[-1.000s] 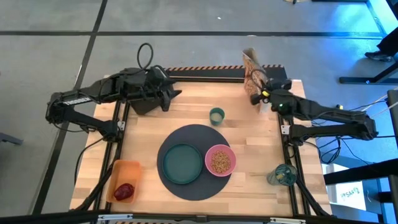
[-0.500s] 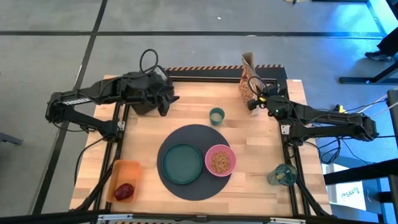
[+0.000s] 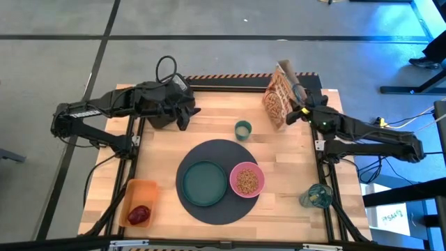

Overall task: Arrange a breakfast setting
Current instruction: Pour the cereal from the cereal box into the pink bowl on the placemat

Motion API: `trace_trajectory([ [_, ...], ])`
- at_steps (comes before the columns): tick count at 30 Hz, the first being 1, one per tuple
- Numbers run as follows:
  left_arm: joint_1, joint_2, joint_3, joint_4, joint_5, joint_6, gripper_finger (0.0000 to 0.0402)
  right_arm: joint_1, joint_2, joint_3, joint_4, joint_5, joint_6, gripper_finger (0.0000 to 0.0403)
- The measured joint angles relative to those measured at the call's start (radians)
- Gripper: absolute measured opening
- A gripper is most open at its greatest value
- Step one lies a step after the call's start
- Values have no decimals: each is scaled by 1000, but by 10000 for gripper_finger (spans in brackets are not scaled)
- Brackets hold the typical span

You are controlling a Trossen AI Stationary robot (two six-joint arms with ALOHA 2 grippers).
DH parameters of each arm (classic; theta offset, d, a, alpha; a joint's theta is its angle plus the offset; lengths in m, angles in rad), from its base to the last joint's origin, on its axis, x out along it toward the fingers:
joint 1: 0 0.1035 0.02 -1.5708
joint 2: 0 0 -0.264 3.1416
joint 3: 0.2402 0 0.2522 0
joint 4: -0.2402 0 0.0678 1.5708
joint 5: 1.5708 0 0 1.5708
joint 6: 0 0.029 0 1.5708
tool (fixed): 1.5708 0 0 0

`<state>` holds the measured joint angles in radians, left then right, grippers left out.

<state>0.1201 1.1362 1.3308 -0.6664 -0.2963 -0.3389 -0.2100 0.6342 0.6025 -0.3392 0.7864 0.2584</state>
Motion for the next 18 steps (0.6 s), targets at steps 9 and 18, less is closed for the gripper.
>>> trace_trajectory([
  [9, -10, -3, 0, 0, 22, 0, 255, 0, -77, 0, -2, -38, -1, 218],
  [18, -65, -72, -1, -12, -34, -1, 255, 0, -110, 1, 110, -139, -69, 218],
])
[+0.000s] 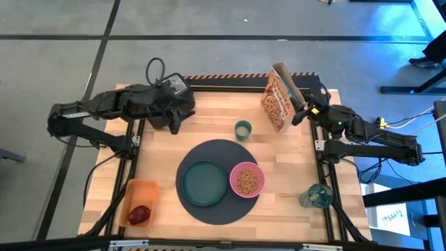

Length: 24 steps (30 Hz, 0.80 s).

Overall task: Arrange a breakfast setting
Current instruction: Pour the cereal from the cereal box into the pink bowl on the placemat, then put the toasted bread from the bread toaster on top of the green plate on the placemat

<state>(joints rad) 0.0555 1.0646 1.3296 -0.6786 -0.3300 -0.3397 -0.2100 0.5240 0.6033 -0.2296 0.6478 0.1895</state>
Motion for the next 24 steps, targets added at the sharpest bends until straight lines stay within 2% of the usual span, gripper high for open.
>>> trace_trajectory([
  [4, 3, -50, 0, -39, -82, -12, 255, 0, 0, 29, 52, -19, -63, 218],
  [12, 72, -87, 0, -125, -127, -13, 254, 0, 14, 176, 47, -17, -188, 218],
  [15, 134, -83, 0, -177, -129, 40, 251, 0, 22, 234, 44, -31, -218, 218],
  [19, 253, -50, 0, -234, -75, 111, 248, 0, 47, 308, 44, -121, -221, 218],
  [24, 447, 5, 0, -253, 84, 188, 239, 0, 115, 403, 38, -264, -220, 218],
])
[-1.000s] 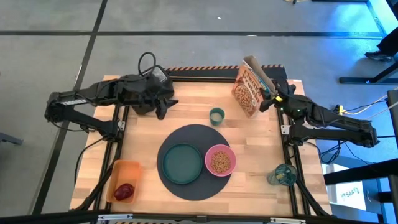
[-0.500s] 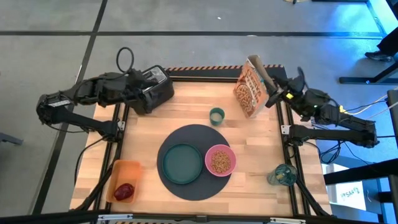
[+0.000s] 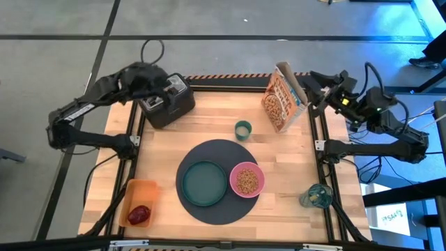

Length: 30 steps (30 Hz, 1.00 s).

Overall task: Arrange a breakfast setting
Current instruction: Put the toasted bread from the bread toaster on top of the green plate on the placemat

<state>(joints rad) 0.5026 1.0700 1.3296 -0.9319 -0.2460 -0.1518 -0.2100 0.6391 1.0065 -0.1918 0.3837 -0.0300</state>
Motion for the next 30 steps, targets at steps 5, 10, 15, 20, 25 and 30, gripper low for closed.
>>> trace_trajectory([
  [5, 191, 72, 0, -90, 109, 56, 217, 0, 86, 101, -69, -49, 5, 218],
  [10, 318, 133, 0, -201, 173, 139, 184, 0, 145, 153, -136, -105, 55, 218],
  [15, 371, 167, 0, -213, 219, 201, 150, 0, 162, 159, -143, -128, 74, 218],
  [20, 390, 202, 0, -221, 219, 297, 123, 0, 177, 159, -151, -142, 89, 218],
  [25, 409, 235, 0, -226, 212, 325, 109, 1, 176, 159, -162, -155, 110, 218],
  [30, 430, 270, 0, -232, 211, 356, 102, 1, 178, 159, -177, -165, 129, 218],
])
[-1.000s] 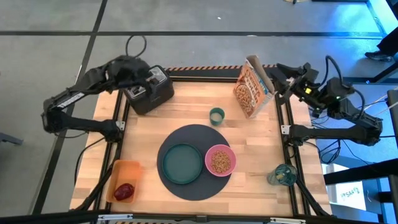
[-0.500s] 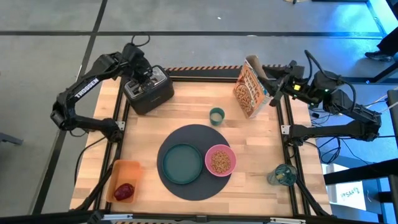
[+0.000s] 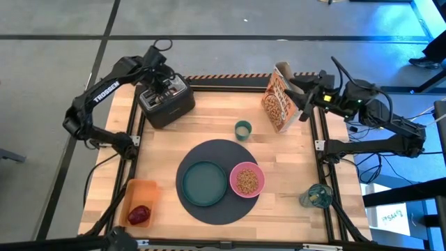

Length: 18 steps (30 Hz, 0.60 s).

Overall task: Arrange a breakfast setting
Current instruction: Put the toasted bread from the bread toaster on top of the green plate on the placemat

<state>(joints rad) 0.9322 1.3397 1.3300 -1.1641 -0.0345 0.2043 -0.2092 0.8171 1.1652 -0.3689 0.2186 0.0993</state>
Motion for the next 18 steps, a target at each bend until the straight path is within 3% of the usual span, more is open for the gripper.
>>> trace_trajectory([
  [7, 8, 26, 0, -26, 4, 17, 86, 0, -1, 0, -4, -4, 5, 218],
  [18, 8, 28, -77, -28, 7, 45, 17, -1, 6, 0, 6, 22, 17, 218],
])
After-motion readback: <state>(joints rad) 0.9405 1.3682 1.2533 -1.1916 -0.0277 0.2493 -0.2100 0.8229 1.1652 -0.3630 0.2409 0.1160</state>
